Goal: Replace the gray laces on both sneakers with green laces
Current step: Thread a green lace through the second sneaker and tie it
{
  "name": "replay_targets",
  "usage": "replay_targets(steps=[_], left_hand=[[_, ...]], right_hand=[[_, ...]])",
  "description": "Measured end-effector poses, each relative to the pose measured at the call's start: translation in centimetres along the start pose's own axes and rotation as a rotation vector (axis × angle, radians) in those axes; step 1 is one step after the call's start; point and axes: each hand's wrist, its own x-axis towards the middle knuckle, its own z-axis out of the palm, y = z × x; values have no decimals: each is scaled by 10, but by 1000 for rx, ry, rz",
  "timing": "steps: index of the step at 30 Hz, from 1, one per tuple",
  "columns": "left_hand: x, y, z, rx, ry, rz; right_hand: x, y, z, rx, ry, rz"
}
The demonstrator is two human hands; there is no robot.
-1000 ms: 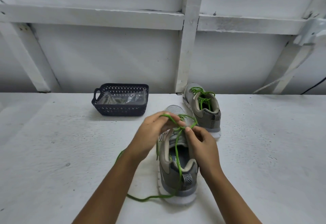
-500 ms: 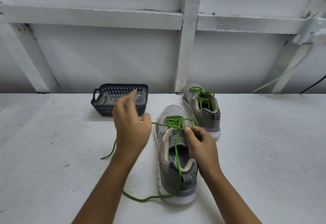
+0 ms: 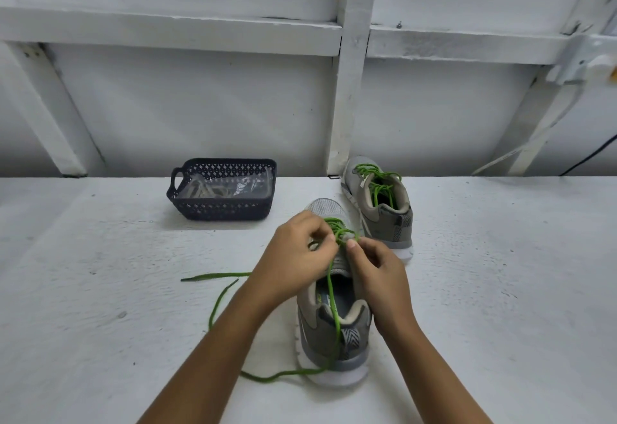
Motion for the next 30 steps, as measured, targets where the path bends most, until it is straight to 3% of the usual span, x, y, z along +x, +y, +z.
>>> replay_targets(steps=[3,9,16,19,23,27,30], left_hand=[[-3,6,-22,-248,-77,-117],[-8,7,-31,-362,-317,-243],[-15,32,-37,161,-743,-352],[-16,33,-35,284,-824,-357],[-17,28,-36,272,-688,-333],[-14,25,-46,365,-374,-199],[-11,29,-58,243,-193,-141]], right_hand=[[0,-1,0,9,8,8],[-1,-1,1,9,15,7],[-3,-3,0,44,10,16],[-3,-3,0,37,12,9],[-2,-4,0,29,23,9],[-1,-5,0,29,10,18],[-2,-7,0,20,0,31]])
